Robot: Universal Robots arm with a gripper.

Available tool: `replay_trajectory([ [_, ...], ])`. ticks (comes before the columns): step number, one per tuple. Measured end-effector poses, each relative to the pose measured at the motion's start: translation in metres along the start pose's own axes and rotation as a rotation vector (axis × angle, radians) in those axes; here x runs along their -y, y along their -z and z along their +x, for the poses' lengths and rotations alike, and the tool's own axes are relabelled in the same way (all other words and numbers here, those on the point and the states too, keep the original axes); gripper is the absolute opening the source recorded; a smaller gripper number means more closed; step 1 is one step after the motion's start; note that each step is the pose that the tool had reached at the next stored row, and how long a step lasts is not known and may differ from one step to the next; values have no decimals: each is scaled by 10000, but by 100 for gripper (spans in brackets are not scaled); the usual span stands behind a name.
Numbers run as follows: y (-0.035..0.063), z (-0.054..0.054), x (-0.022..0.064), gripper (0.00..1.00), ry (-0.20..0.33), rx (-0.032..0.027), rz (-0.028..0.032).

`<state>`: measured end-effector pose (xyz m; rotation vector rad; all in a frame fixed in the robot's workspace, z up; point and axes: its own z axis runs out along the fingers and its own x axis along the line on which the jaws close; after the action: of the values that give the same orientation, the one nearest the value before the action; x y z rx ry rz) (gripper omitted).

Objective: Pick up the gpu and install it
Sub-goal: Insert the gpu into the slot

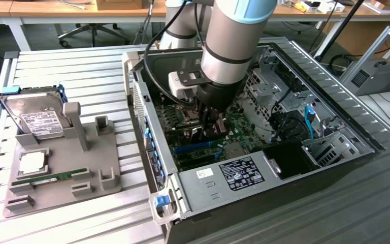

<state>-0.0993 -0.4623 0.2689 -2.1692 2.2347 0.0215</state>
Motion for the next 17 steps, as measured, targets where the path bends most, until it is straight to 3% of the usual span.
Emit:
replay_trajectory([
  [17,-8,-1,-32,27,-81,1,3],
])
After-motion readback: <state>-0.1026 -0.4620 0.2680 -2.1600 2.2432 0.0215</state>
